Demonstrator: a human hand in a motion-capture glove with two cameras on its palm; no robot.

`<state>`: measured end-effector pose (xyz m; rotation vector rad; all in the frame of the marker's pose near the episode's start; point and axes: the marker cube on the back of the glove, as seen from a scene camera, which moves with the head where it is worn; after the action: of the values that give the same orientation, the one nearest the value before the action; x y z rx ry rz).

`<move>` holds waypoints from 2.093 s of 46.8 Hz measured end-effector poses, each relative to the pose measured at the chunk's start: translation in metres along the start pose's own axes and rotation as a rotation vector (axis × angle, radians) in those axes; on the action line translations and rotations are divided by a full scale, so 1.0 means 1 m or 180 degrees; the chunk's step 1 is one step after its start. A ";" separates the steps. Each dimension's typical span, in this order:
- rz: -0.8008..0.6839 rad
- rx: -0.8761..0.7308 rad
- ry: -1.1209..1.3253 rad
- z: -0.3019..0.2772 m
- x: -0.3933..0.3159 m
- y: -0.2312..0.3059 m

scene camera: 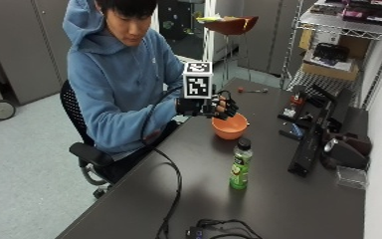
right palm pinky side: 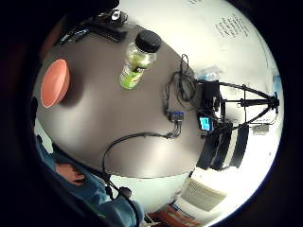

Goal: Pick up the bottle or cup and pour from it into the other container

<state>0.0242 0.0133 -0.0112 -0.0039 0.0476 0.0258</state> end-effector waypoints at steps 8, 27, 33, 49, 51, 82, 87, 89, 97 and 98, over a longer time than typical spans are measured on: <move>0.0106 0.0002 0.0015 0.000 0.020 0.014; 0.0382 0.0004 0.0040 -0.001 0.080 0.049; 0.0449 0.0036 -0.0029 -0.003 0.098 0.055; 0.0605 0.0374 -0.0542 0.022 0.143 0.051; 0.0625 0.0415 -0.0595 0.026 0.146 0.050; 0.0841 0.0842 -0.1159 0.057 0.187 0.022; 0.0823 0.0888 -0.1315 0.069 0.185 0.016; 0.0812 0.0888 -0.1385 0.072 0.186 0.013; 0.0780 0.0889 -0.1582 0.085 0.186 0.003; 0.0774 0.0886 -0.1600 0.087 0.186 0.001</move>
<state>0.2138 0.0200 0.0668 0.2864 -0.4518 0.2620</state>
